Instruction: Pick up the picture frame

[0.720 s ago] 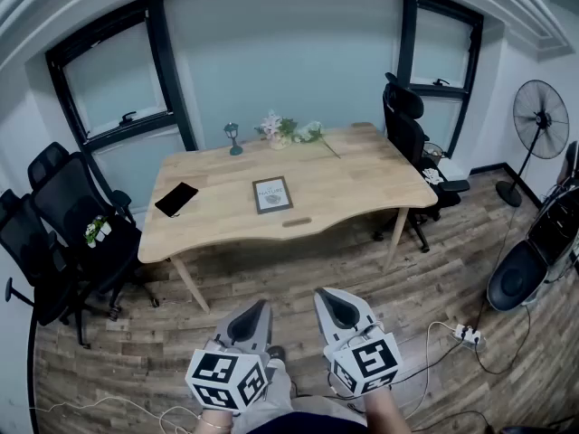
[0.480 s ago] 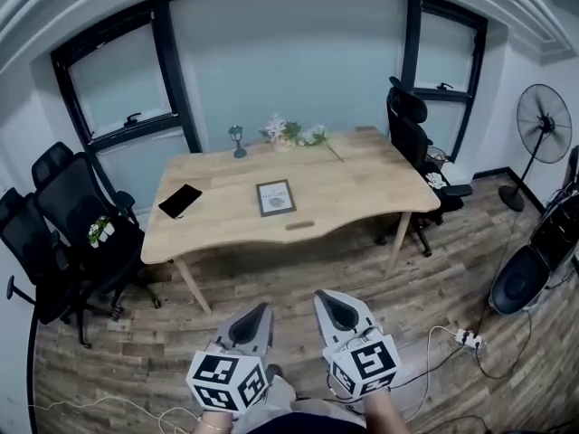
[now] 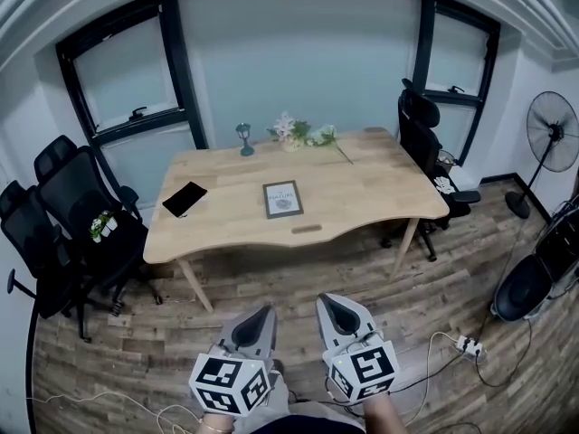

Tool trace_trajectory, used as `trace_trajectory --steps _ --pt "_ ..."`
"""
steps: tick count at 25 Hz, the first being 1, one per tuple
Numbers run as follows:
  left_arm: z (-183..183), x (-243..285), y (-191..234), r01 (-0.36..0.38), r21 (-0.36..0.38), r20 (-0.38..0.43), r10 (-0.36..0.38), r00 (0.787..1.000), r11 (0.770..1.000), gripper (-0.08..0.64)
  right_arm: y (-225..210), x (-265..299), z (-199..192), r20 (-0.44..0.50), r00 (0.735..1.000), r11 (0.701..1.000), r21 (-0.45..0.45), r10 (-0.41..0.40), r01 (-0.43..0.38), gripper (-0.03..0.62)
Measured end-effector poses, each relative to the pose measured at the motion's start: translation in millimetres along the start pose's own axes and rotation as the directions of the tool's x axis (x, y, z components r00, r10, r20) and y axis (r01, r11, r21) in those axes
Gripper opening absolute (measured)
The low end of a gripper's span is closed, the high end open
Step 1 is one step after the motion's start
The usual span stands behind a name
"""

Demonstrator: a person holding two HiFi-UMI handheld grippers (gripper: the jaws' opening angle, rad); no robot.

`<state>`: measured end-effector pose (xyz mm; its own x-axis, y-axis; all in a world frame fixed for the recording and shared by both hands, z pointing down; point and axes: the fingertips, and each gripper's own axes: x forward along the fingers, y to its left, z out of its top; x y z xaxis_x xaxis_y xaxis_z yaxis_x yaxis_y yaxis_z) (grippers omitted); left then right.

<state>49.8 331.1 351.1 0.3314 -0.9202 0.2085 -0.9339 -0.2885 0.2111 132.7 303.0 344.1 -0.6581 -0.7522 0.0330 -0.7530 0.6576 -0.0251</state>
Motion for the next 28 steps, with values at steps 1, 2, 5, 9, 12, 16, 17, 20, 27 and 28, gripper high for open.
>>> trace_trajectory --steps 1,2,5,9,12,16,17,20,27,28 --pt "-0.2 1.9 2.5 0.0 -0.004 -0.001 0.0 1.0 1.0 0.009 -1.2 2.8 -1.1 -0.003 1.0 1.0 -0.004 -0.004 0.004 0.0" --pt "-0.5 4.1 4.8 0.0 -0.006 -0.003 0.0 1.0 1.0 0.009 -2.3 5.5 -2.1 -0.005 1.0 1.0 -0.008 -0.007 0.007 0.0" --pt "1.1 11.4 14.5 0.002 -0.011 -0.007 -0.002 1.0 1.0 0.009 -4.6 16.6 -2.4 -0.003 1.0 1.0 0.0 -0.009 0.009 0.0" --pt "6.6 22.5 28.5 0.004 -0.008 -0.005 -0.004 1.0 1.0 0.009 -7.0 32.5 -3.1 -0.006 1.0 1.0 -0.001 -0.012 0.012 0.0" --pt "10.5 32.6 37.2 0.013 -0.006 -0.008 -0.013 1.0 1.0 0.009 -11.6 46.5 -4.1 -0.016 1.0 1.0 -0.006 -0.024 0.024 0.0" --pt "14.4 47.0 54.2 0.019 -0.007 -0.021 -0.019 1.0 1.0 0.009 -13.4 70.8 -5.9 -0.038 0.999 1.0 -0.018 -0.025 0.024 0.0" --pt "15.5 50.5 58.6 0.017 -0.008 -0.022 -0.017 1.0 1.0 0.009 -14.2 75.9 -7.2 -0.042 0.999 1.0 -0.016 -0.024 0.024 0.0" --pt "18.9 61.7 70.5 0.015 -0.008 -0.022 -0.015 1.0 1.0 0.009 -18.1 89.4 -9.6 -0.053 0.998 1.0 -0.014 -0.024 0.024 0.002" --pt "26.9 86.0 95.0 0.021 -0.01 -0.02 -0.021 1.0 1.0 0.011 -22.4 120.9 -11.7 -0.075 0.997 1.0 0.001 0.011 -0.011 0.005" --pt "28.3 88.7 98.4 0.024 -0.012 -0.019 -0.024 1.0 1.0 0.011 -22.5 125.0 -11.9 -0.08 0.997 1.0 0.0 0.014 -0.014 0.005"
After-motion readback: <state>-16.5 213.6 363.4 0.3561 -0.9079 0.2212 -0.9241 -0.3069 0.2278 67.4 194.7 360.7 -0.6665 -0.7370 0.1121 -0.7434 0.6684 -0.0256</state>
